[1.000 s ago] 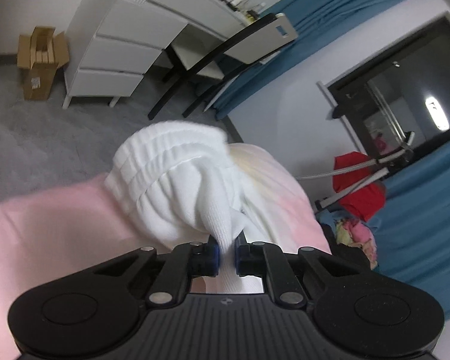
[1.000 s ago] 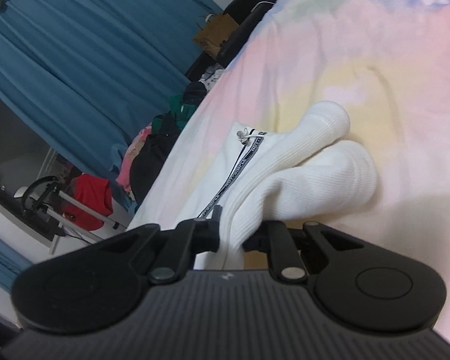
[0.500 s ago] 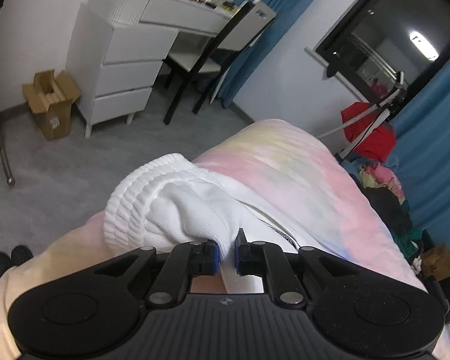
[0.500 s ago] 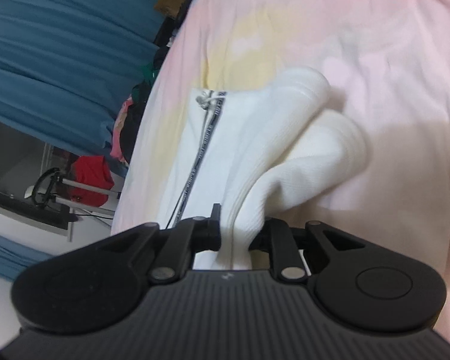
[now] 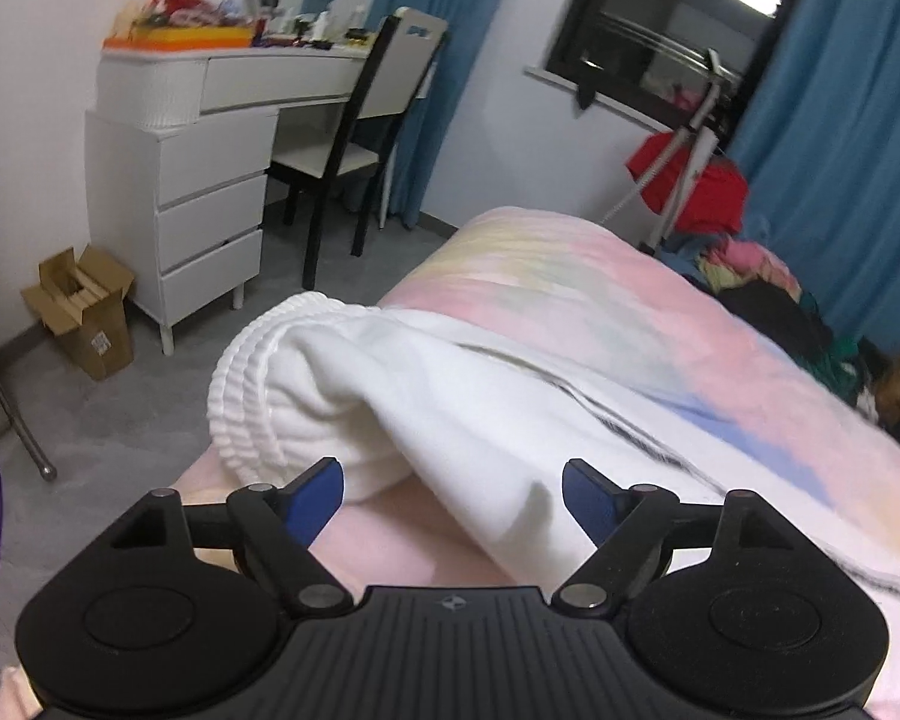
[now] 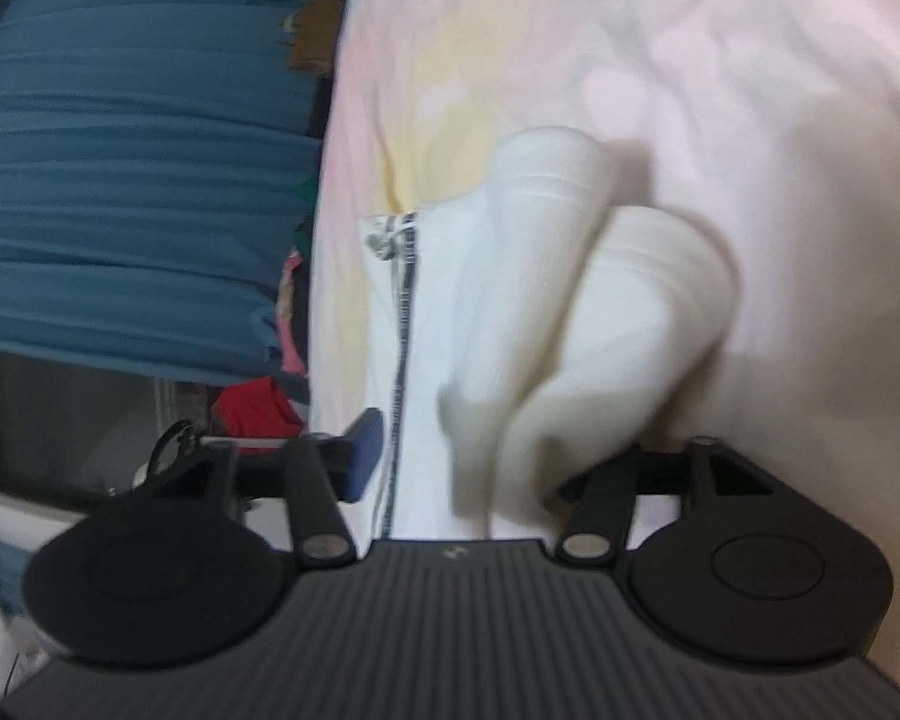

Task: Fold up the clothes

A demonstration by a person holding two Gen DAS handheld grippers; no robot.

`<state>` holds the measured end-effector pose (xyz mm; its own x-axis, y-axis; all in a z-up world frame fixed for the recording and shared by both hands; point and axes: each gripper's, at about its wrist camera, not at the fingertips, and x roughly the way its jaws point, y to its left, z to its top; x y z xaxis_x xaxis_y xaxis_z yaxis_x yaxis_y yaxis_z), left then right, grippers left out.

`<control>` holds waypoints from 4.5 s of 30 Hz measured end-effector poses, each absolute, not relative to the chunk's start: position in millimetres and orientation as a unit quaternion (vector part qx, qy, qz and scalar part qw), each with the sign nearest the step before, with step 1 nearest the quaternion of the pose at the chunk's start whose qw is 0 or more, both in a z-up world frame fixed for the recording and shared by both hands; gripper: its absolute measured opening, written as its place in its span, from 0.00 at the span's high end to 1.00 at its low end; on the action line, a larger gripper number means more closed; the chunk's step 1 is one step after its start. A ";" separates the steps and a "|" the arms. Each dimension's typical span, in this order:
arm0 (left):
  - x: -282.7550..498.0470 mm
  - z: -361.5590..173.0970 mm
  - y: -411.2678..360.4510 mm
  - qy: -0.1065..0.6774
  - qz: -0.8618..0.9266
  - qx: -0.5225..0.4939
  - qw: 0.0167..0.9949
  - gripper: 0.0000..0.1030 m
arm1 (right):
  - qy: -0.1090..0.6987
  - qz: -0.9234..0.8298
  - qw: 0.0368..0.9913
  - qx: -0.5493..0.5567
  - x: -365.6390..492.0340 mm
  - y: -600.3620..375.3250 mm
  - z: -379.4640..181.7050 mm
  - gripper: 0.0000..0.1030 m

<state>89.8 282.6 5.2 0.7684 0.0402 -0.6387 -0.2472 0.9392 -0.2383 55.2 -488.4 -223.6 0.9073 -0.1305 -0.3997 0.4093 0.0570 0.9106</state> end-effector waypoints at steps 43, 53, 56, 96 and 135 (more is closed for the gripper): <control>154.6 -115.5 10.8 0.342 -0.041 0.073 0.936 0.12 | 0.134 -0.254 0.887 0.361 78.8 -446.2 -154.7 0.90; 140.1 -73.4 42.8 0.314 -0.050 0.023 0.948 0.12 | 0.071 -0.214 0.973 0.051 97.4 -327.5 -36.1 0.90; 132.7 -49.9 69.7 0.290 -0.040 -0.026 0.956 0.12 | 0.056 -0.181 0.981 -0.030 111.6 -272.3 -22.6 0.90; 93.6 -59.0 60.7 0.238 -0.134 -0.010 0.962 0.12 | 0.294 0.010 0.954 0.061 87.0 -194.3 -94.1 0.30; 146.1 -91.5 222.7 0.420 0.101 -0.300 0.850 0.02 | 0.340 -0.056 0.931 0.121 87.9 -226.5 -125.9 0.29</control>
